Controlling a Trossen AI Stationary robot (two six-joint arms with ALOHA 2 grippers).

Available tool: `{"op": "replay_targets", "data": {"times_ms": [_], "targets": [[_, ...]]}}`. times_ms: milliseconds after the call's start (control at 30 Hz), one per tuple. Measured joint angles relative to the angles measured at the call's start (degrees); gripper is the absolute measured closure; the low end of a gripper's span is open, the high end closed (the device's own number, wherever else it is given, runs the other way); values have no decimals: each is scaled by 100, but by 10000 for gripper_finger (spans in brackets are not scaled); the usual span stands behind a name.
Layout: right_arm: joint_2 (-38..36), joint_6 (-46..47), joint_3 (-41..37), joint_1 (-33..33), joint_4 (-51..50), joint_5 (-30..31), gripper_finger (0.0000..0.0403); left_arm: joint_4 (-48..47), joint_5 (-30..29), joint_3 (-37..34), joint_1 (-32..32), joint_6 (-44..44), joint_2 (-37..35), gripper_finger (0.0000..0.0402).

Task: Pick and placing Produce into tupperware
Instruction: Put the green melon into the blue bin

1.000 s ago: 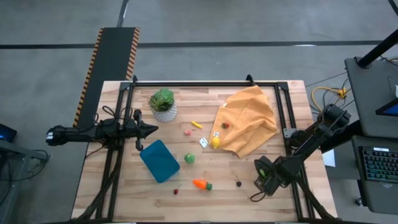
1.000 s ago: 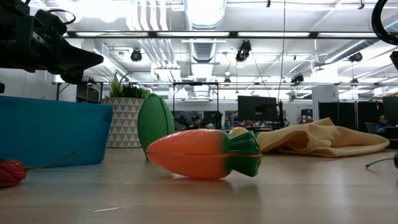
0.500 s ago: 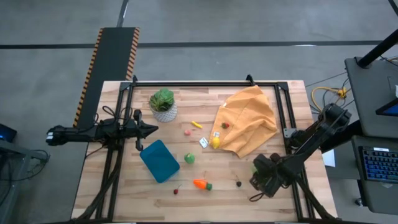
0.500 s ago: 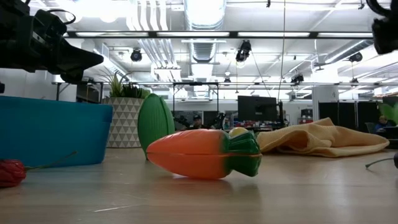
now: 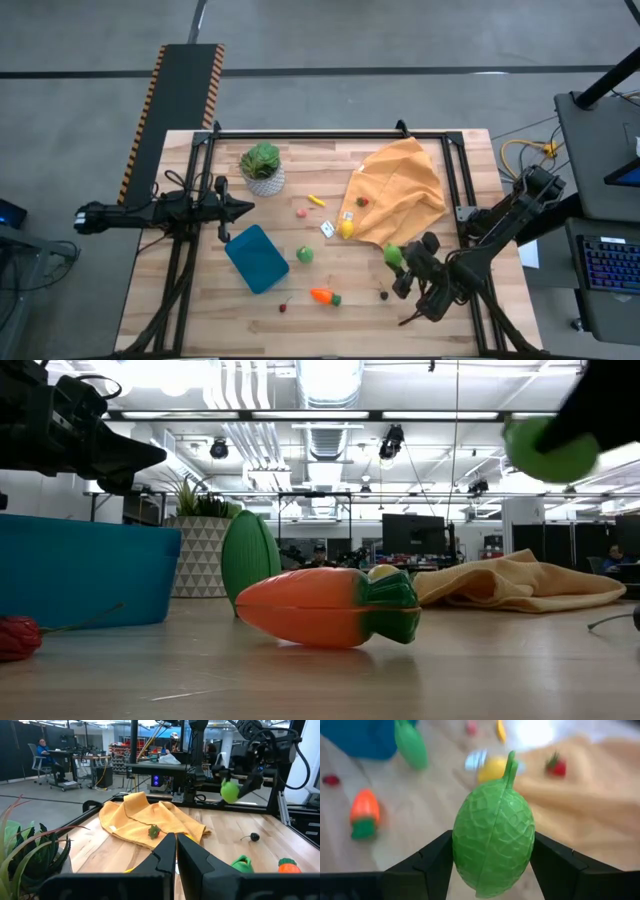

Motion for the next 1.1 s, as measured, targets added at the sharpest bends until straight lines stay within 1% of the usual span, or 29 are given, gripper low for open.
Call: {"op": "replay_targets", "data": {"times_ms": [167,533,700,967,1100], "targets": [[-70,-223,-16,0,2,786,177,0,1,2,2,-1,0,402],[-303,-638,-145,0,32,1708,177,-2,1,2,2,-2,0,402],[-314,-717,-159,0,53,1824,177,0,1,1,1,-2,0,402],[-316,-714,-158,0,345,1760,177,0,1,0,2,-2,0,402],[-316,-499,-109,-15,616,1427,177,-2,1,0,1,-2,0,402]]}}
